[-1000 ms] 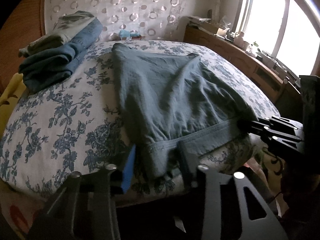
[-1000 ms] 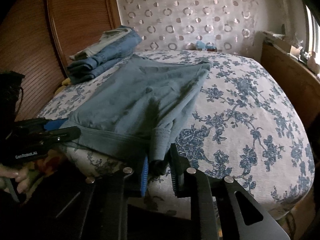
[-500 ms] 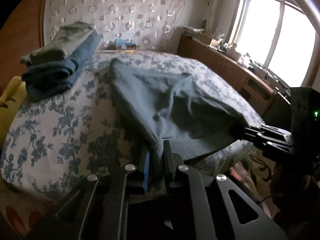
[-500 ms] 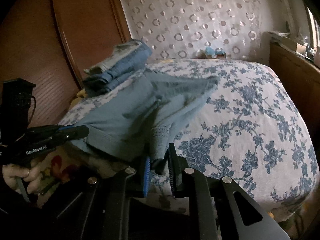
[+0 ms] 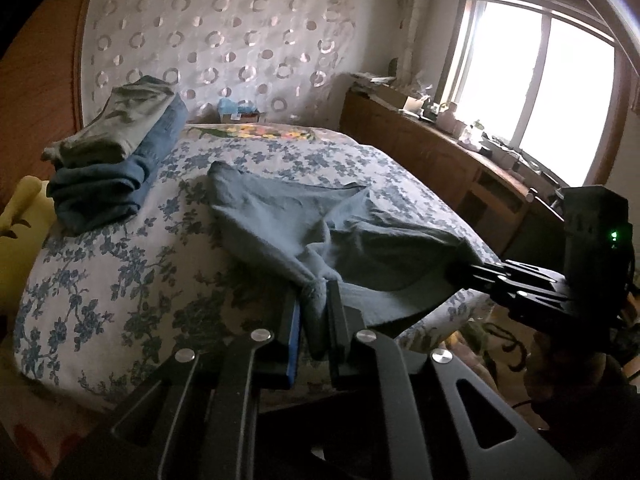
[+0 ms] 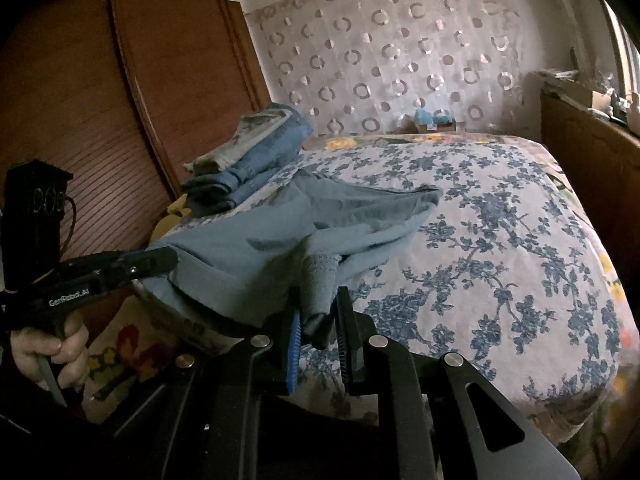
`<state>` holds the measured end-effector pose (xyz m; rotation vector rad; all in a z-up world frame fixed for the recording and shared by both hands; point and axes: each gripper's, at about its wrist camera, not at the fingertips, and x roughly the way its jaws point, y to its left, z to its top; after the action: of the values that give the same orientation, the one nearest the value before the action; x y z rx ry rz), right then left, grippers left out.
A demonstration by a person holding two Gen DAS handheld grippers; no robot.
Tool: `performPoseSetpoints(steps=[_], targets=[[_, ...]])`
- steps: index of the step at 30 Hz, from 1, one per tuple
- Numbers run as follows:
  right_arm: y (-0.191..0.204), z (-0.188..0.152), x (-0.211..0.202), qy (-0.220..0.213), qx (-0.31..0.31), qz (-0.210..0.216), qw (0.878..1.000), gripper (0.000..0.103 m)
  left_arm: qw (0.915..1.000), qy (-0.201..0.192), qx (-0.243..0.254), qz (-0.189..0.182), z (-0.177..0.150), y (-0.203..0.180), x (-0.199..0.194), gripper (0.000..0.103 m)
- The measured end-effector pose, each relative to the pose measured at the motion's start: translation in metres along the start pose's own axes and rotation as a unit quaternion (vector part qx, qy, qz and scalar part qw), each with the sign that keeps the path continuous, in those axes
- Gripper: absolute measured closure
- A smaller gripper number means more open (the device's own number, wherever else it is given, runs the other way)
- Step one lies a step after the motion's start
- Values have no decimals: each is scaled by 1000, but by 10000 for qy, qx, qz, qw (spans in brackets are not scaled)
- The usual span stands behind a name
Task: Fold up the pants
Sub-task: 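Lift the hem with both tools and fold it over toward the waistband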
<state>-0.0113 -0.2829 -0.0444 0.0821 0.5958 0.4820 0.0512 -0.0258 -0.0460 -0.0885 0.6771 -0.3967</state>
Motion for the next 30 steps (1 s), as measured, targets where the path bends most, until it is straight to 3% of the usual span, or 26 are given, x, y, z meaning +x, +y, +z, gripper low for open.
performPoseSetpoints(steps=[12, 22, 30], targets=[[-2, 18, 9, -231, -149, -17, 9996, 87, 9998, -146, 133, 71, 21, -2, 1, 91], [-21, 70, 72, -229, -29, -128, 9997, 87, 9996, -107, 192, 194, 84, 14, 36, 91], [-38, 86, 114, 5, 159, -318, 9994, 87, 9994, 36, 189, 303, 103, 24, 74, 91]])
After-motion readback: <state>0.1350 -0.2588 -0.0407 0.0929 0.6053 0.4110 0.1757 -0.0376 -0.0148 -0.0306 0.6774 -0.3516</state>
